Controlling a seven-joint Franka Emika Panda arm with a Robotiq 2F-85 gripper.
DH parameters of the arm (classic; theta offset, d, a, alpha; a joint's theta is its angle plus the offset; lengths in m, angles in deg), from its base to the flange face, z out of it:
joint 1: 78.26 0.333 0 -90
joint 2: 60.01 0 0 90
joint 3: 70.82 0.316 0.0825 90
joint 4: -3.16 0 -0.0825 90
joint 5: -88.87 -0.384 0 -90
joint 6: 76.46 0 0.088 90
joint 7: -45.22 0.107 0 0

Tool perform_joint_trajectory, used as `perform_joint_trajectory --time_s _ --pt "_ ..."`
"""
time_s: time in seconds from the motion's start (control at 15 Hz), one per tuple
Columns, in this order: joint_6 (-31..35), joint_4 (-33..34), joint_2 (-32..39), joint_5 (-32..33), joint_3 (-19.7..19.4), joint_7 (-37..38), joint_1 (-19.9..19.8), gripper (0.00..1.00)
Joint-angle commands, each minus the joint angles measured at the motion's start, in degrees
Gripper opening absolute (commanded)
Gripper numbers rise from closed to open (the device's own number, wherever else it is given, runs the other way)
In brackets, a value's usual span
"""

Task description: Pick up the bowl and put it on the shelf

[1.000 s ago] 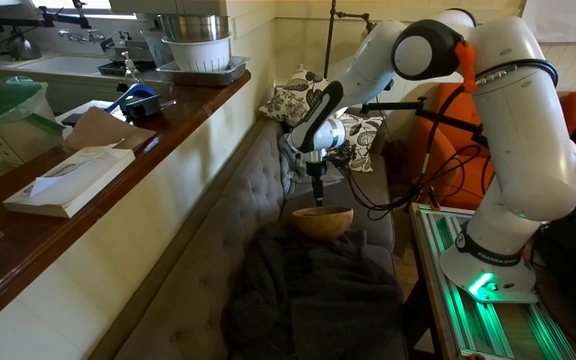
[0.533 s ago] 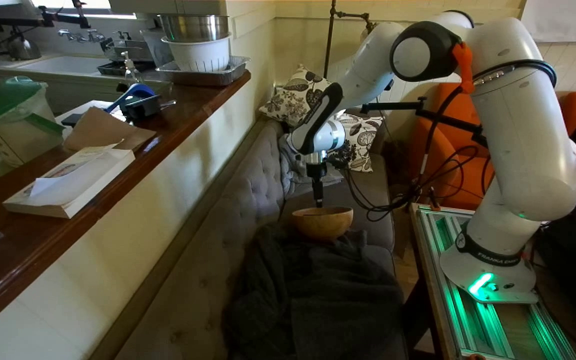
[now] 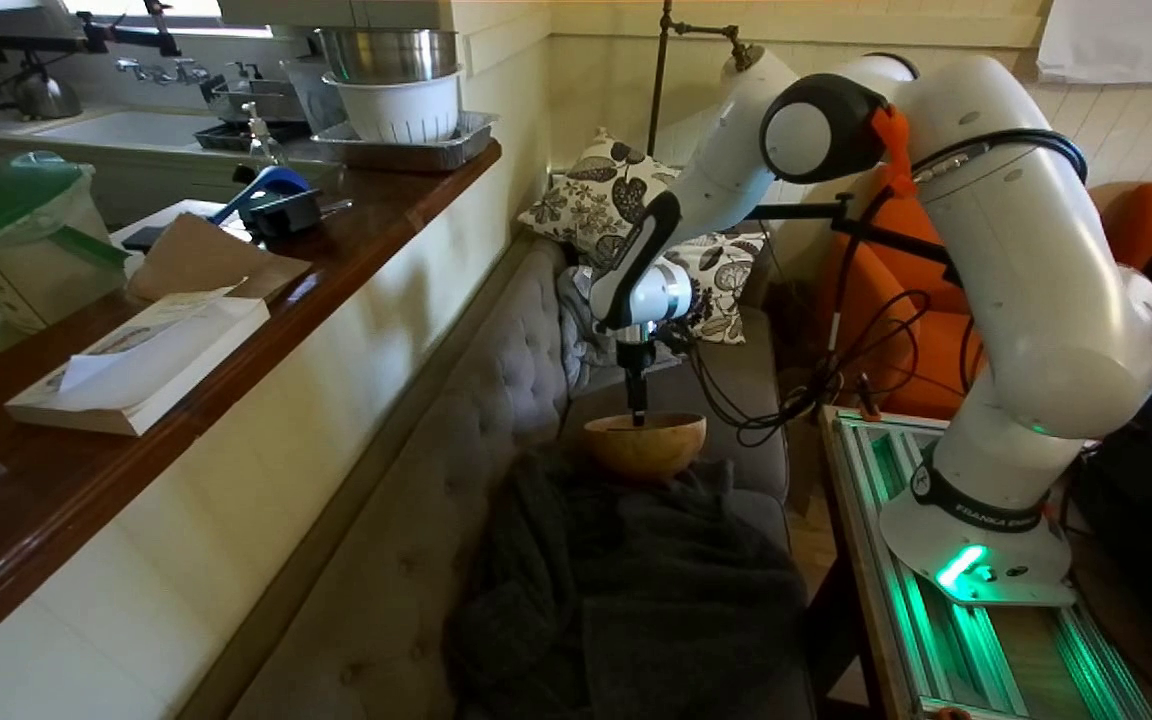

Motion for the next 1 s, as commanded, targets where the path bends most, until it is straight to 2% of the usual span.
perform_joint_trajectory --time_s 0.0,0.67,0.93 --pt "1.1 5.4 6.5 2.4 0.0 1.9 -0.9 1.0" --pt "-4.5 8.2 11.0 7.3 -0.9 4.6 -1.8 1.0" --pt "-10.8 8.0 9.9 8.1 -0.8 4.1 -2.9 1.0"
